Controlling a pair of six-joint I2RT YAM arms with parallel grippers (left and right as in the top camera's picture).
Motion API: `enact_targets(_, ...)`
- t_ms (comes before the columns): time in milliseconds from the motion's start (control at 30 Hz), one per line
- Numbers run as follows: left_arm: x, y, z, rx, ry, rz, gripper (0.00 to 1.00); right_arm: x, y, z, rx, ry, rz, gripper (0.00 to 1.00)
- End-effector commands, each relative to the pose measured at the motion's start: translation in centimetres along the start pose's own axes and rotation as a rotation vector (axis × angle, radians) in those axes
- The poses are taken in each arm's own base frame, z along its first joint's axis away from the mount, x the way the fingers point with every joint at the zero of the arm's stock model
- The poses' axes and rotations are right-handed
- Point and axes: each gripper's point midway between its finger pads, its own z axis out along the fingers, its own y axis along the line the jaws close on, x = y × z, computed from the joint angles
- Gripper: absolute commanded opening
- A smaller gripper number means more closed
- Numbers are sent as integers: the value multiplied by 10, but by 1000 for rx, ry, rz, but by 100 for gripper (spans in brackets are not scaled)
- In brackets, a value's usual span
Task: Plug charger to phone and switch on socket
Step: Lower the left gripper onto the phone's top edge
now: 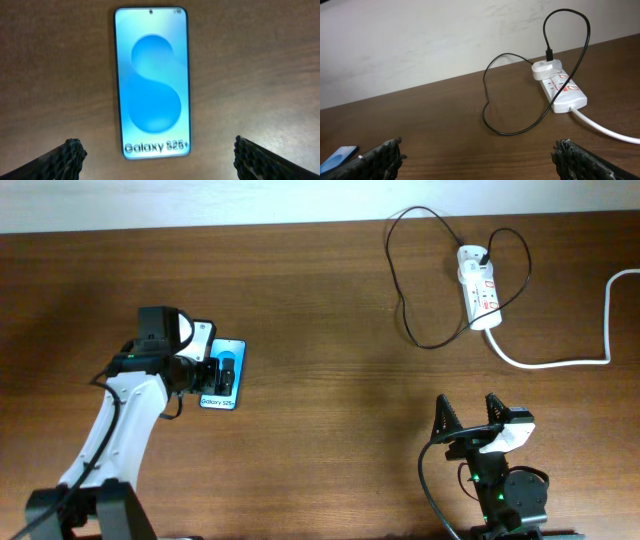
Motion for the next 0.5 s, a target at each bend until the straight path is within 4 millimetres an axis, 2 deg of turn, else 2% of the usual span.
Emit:
enact_targets(0, -10, 3, 8, 7, -14, 15, 99, 2, -2, 0, 7, 3, -10, 98)
enact_targets(333, -17, 7, 35, 6, -19, 19, 99, 2, -2, 0, 7, 3, -10, 98)
enact_targets(467, -20, 10, 40, -4, -27, 21, 99, 2, -2, 0, 7, 3, -10, 99)
